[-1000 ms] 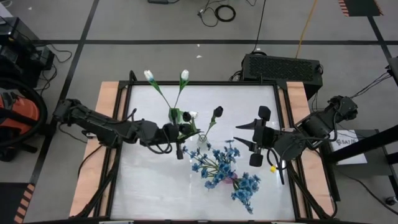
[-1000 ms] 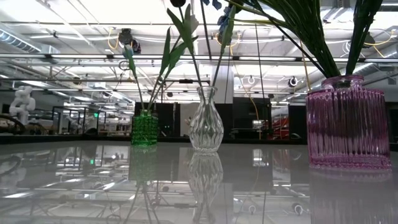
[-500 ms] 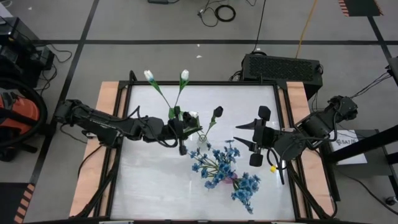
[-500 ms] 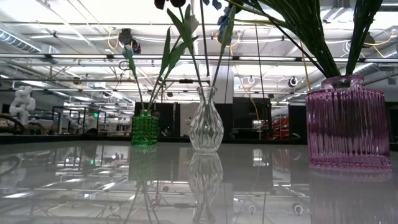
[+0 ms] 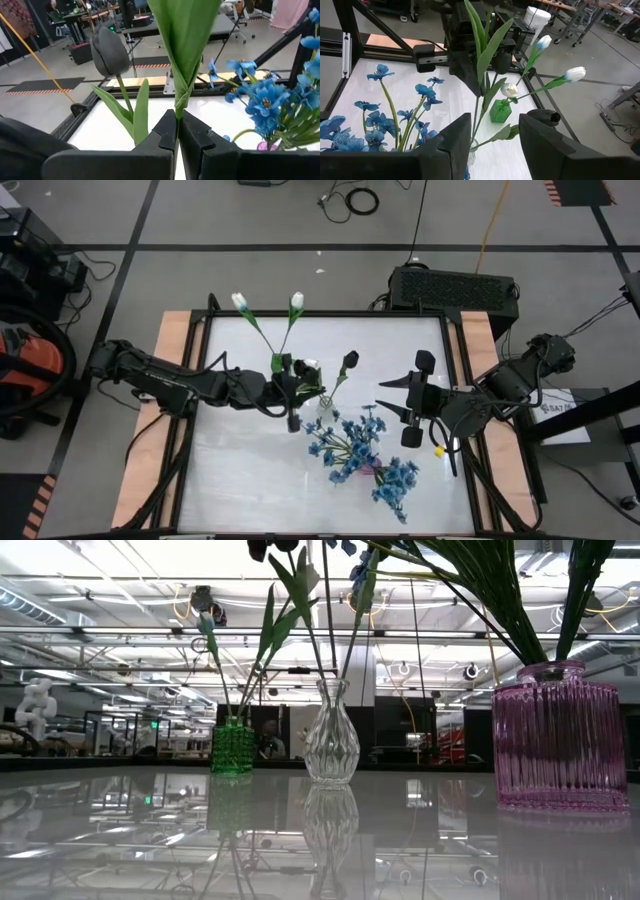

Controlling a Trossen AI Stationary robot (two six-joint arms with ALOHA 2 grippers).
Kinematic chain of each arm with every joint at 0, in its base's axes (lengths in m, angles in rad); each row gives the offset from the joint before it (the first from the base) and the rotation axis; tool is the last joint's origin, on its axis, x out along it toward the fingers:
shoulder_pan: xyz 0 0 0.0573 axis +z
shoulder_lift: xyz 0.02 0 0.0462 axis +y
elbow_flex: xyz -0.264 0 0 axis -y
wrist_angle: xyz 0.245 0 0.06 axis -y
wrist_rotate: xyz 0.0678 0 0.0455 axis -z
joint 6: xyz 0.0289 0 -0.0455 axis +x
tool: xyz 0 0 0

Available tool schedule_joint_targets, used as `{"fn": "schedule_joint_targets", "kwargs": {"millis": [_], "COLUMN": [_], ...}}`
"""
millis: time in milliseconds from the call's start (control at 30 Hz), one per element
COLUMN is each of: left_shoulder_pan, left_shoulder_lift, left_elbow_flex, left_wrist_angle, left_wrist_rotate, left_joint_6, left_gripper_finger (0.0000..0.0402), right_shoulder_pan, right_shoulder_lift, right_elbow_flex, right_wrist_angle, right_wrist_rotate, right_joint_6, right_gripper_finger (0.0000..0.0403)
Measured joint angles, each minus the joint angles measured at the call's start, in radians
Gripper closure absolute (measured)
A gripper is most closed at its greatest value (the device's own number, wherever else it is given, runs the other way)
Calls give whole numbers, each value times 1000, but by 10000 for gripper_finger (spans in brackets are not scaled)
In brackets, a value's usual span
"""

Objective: Sort flowers into vase by color
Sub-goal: Put the black flower into the transparent vase

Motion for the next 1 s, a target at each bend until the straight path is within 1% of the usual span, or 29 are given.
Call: {"fn": "schedule_joint_targets", "kwargs": {"millis": [367,467,733,1000], "left_shoulder_pan": [5,5,5,5], "left_shoulder_lift": [7,9,11,11], "left_elbow_flex": [0,0,0,0], "left_wrist_angle": [-8,-2,-2,-1], "left_wrist_rotate": [0,3,8,8], "left_joint_6": [-1,-1,-1,-26], "left_gripper_finger": [388,373,315,284], "right_shoulder_pan": [0,0,0,0], "right_shoulder_lift": [0,0,0,0], "right_elbow_flex": [0,0,0,0], "right_wrist_angle": [0,0,0,0], "right_wrist_rotate": [0,-1,-1,-2], "right_joint_6": [3,3,2,2], "right_gripper_finger": [245,245,245,245]}}
